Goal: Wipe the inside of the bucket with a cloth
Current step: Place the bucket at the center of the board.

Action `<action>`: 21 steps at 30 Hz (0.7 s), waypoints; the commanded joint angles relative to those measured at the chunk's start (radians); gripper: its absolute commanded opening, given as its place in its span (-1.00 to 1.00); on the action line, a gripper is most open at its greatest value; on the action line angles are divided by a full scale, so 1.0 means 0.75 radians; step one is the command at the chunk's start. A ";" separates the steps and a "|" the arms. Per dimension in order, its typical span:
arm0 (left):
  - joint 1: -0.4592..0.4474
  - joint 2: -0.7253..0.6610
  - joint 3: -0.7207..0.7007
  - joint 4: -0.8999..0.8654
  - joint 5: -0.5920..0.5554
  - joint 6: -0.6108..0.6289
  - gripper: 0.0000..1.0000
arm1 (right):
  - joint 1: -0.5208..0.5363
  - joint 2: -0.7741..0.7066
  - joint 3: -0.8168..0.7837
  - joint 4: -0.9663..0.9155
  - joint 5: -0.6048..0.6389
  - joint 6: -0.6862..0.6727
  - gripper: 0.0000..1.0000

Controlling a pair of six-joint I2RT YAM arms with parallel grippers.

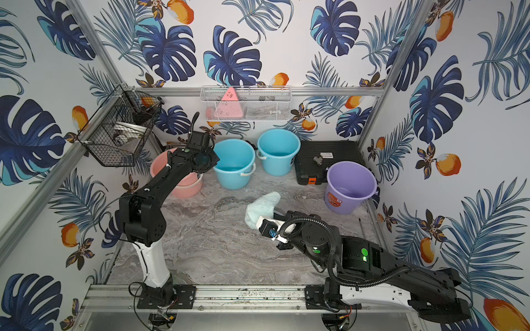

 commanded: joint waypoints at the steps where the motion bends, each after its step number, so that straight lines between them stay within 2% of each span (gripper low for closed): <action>1: 0.002 0.027 0.051 0.001 -0.030 0.005 -1.00 | 0.000 0.003 0.011 -0.004 -0.013 0.025 -1.00; 8: 0.010 0.067 0.070 -0.022 -0.028 0.032 -1.00 | 0.000 0.009 0.018 -0.007 -0.027 0.015 -1.00; 11: 0.010 0.065 0.060 -0.025 -0.042 0.040 -0.90 | 0.000 0.008 0.018 -0.007 -0.027 0.012 -1.00; 21: 0.008 -0.038 0.026 -0.045 -0.108 0.030 -0.31 | 0.000 -0.006 0.026 -0.014 0.024 -0.005 -1.00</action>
